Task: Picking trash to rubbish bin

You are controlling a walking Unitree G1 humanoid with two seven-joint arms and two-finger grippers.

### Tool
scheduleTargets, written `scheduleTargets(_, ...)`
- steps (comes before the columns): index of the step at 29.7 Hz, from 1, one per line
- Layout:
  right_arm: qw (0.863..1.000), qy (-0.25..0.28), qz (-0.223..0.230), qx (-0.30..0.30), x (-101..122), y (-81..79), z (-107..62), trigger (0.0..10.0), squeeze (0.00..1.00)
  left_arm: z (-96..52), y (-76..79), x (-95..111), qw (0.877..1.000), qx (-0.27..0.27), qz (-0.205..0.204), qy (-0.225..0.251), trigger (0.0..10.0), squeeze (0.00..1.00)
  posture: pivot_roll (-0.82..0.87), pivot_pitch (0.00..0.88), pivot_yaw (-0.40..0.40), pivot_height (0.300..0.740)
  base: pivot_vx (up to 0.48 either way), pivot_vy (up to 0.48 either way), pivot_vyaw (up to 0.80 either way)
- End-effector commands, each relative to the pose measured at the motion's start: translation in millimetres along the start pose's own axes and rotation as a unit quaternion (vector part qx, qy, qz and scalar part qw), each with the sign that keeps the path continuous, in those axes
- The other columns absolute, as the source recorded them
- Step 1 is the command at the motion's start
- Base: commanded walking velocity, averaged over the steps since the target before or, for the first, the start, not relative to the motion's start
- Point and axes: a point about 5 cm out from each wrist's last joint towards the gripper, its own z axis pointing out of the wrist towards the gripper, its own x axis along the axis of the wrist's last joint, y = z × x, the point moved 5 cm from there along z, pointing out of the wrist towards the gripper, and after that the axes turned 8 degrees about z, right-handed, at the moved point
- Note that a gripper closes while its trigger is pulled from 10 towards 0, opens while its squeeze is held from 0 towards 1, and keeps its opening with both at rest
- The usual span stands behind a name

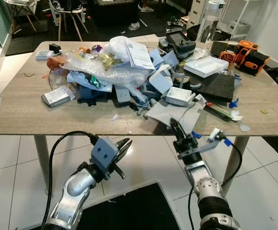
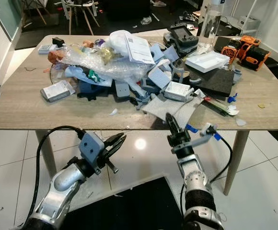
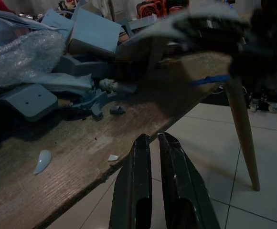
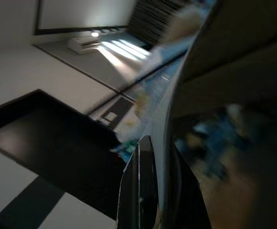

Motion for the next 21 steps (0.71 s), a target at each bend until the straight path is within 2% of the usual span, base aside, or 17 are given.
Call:
scheduleTargets(1,1.000,0.005,0.008,0.012,1,-6.5,4.3,0.0,0.00,-1.4,3.6,-4,1.000,-0.006,-0.001,-0.006,10.0,0.00,0.01,0.101,0.015,0.740,0.000,0.000,0.00)
scheduleTargets(2,1.000,0.009,0.008,0.026,5,-14.1,10.0,0.0,0.00,-1.2,3.0,-4,1.000,-0.005,0.000,-0.006,10.0,0.00,0.01,0.100,0.013,0.740,0.000,0.000,0.00)
scheduleTargets(5,0.999,0.012,0.008,0.034,7,-19.4,13.5,0.0,0.00,-1.1,2.7,-4,1.000,-0.004,0.000,-0.006,10.0,0.00,0.01,0.100,0.013,0.740,0.000,0.000,0.00)
scheduleTargets(6,0.998,0.018,0.003,0.065,14,-37.4,25.4,0.0,0.00,-1.1,1.9,-4,1.000,-0.003,0.002,-0.005,10.0,0.00,0.01,0.098,0.012,0.740,0.000,0.000,0.00)
scheduleTargets(9,0.997,0.020,0.000,0.079,17,-46.3,30.9,0.0,0.00,-1.1,1.7,-4,1.000,-0.003,0.003,-0.005,10.0,0.00,0.01,0.099,0.011,0.740,0.000,0.000,0.00)
scheduleTargets(11,0.994,0.024,-0.003,0.108,21,-64.6,40.2,0.0,0.00,-1.1,0.0,-4,1.000,0.000,0.004,-0.005,10.0,0.00,0.01,0.098,0.008,0.740,0.000,0.000,0.00)
scheduleTargets(12,0.994,0.024,-0.003,0.108,21,-64.6,40.2,0.0,0.00,-1.1,0.0,-4,1.000,0.000,0.004,-0.005,10.0,0.00,0.01,0.098,0.008,0.740,0.000,0.000,0.00)
scheduleTargets(16,0.988,0.036,-0.002,0.153,28,-93.4,51.5,0.0,0.00,-1.2,-3.1,-3,1.000,0.006,0.006,-0.004,10.0,0.00,0.02,0.098,0.007,0.740,0.000,0.000,0.00)
scheduleTargets(21,0.983,0.047,-0.001,0.178,36,-109.3,57.2,0.0,0.00,-1.5,-3.3,-3,1.000,0.008,0.007,-0.004,10.0,0.00,0.01,0.096,0.006,0.740,0.000,0.000,0.00)
